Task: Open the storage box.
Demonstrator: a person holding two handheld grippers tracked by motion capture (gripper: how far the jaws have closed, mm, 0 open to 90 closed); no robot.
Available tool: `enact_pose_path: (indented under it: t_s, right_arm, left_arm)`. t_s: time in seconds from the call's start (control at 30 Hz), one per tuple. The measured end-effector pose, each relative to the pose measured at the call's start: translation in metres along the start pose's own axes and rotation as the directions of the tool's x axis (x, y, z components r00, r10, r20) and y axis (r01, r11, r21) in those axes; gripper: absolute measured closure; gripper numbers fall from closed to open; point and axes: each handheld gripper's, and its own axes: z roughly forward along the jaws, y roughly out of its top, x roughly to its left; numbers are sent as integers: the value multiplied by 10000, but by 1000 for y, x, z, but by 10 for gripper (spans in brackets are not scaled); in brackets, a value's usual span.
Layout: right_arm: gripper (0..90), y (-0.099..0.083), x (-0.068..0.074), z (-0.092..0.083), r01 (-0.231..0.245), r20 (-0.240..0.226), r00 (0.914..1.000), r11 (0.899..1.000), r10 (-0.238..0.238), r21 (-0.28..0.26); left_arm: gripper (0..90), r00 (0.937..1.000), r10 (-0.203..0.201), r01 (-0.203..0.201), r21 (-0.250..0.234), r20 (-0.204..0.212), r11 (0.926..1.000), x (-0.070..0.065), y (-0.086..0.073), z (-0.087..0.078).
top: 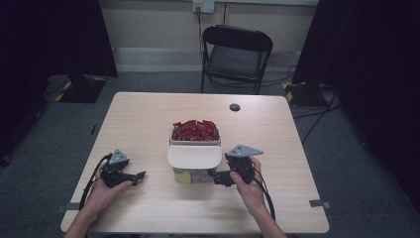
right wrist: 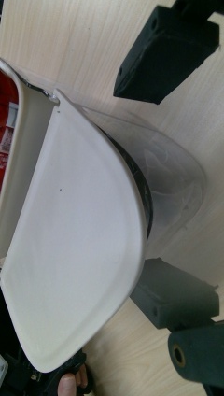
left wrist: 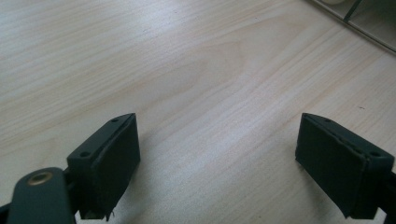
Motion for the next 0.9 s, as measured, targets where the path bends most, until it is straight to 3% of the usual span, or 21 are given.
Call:
enact_pose_path:
  t_s: [0.9]
  right_arm:
    - [139, 21, -6, 1, -131, -369, 9992, 9992, 118, -370]
  left_arm:
    - [133, 10000, 5, -5, 5, -3, 10000, 0, 0, 0]
